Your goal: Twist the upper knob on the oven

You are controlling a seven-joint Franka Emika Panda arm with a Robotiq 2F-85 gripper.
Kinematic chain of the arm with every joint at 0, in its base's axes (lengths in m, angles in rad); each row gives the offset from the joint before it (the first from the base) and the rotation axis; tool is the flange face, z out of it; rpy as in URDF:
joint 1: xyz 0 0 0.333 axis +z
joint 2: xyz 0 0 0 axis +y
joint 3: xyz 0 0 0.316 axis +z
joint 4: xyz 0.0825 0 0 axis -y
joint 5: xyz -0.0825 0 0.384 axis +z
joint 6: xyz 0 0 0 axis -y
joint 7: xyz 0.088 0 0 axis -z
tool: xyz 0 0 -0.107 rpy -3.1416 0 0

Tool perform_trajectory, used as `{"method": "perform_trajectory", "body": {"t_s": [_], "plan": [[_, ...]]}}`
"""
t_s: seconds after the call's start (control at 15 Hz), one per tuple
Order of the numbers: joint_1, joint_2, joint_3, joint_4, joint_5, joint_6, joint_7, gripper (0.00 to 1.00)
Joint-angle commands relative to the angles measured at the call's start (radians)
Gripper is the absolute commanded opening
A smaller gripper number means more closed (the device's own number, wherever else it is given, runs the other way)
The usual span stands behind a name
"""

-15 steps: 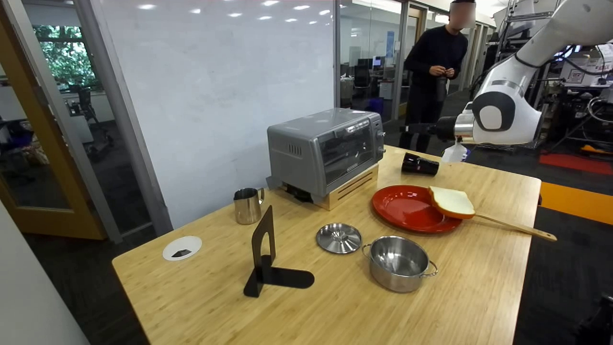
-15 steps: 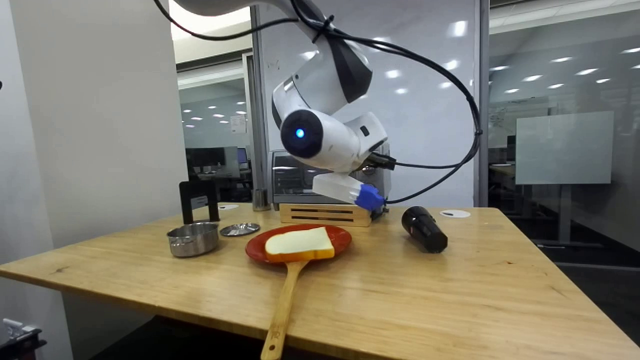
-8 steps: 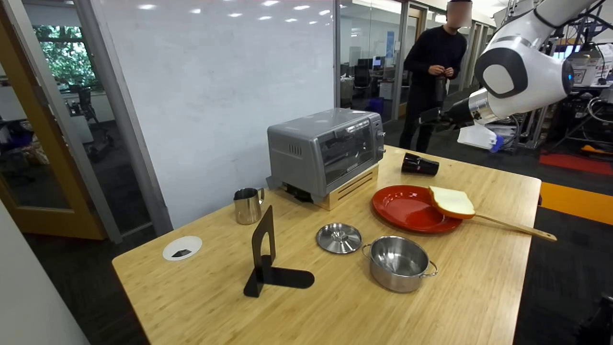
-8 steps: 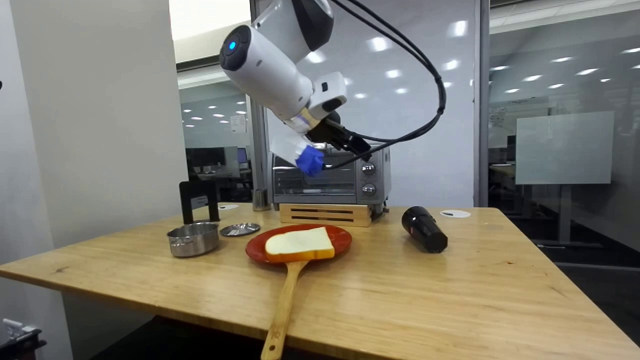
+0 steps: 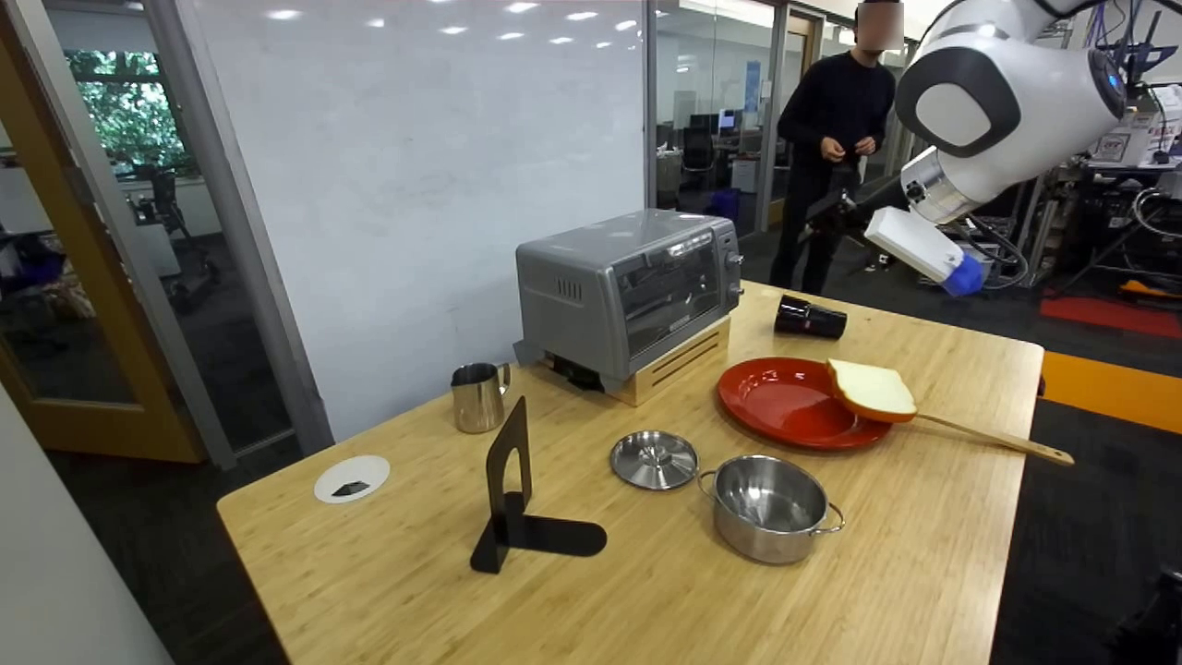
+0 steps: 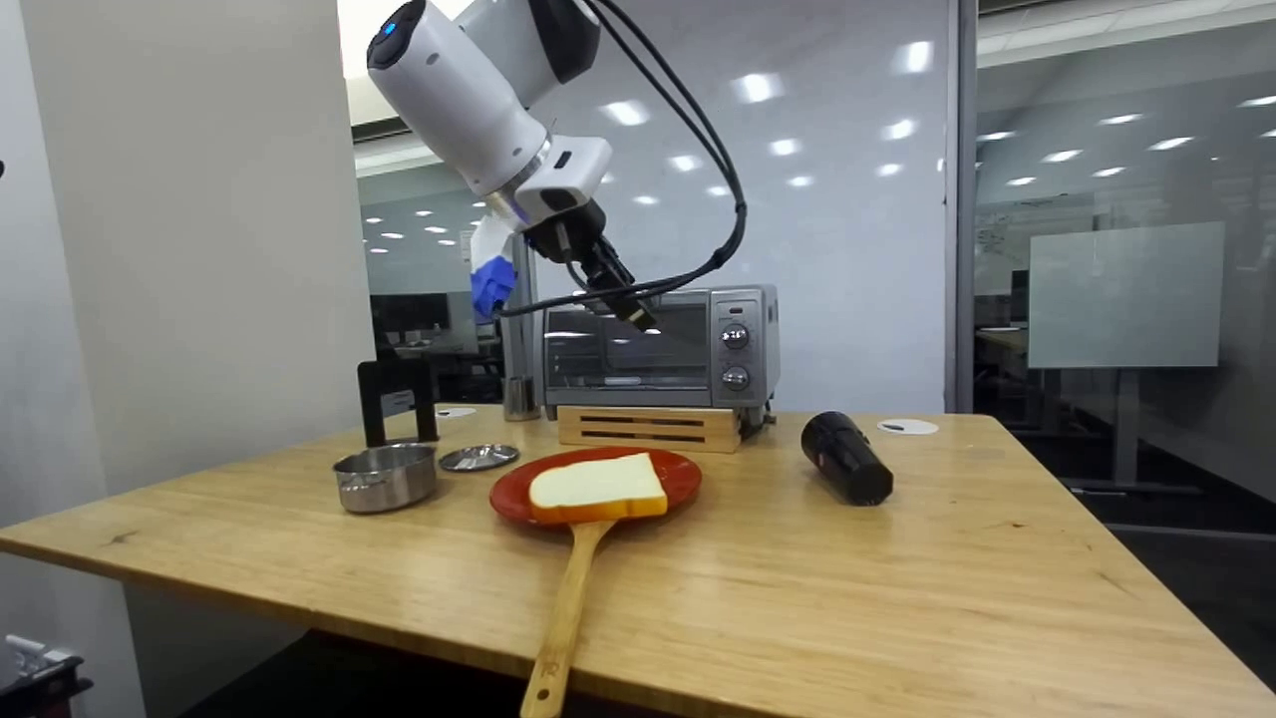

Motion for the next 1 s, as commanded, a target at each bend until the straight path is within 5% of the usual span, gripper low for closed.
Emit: {"method": "perform_trajectory", "body": {"t_s": [0.0,0.27,0.47,0.6,0.67,0.93], "plan": [[0.004,-0.029,0.042,-0.017,-0.031,0.063,0.253,1.0],[0.021,-0.033,0.08,-0.001,-0.07,0.135,0.565,1.0],[-0.042,-0.04,0.156,0.05,0.095,0.221,0.572,1.0],[-0.079,-0.048,0.231,0.055,0.027,0.27,0.753,1.0],[-0.069,-0.057,0.201,0.003,0.018,0.218,0.816,1.0],[-0.117,-0.082,0.254,-0.015,0.014,0.224,1.053,1.0]]}}
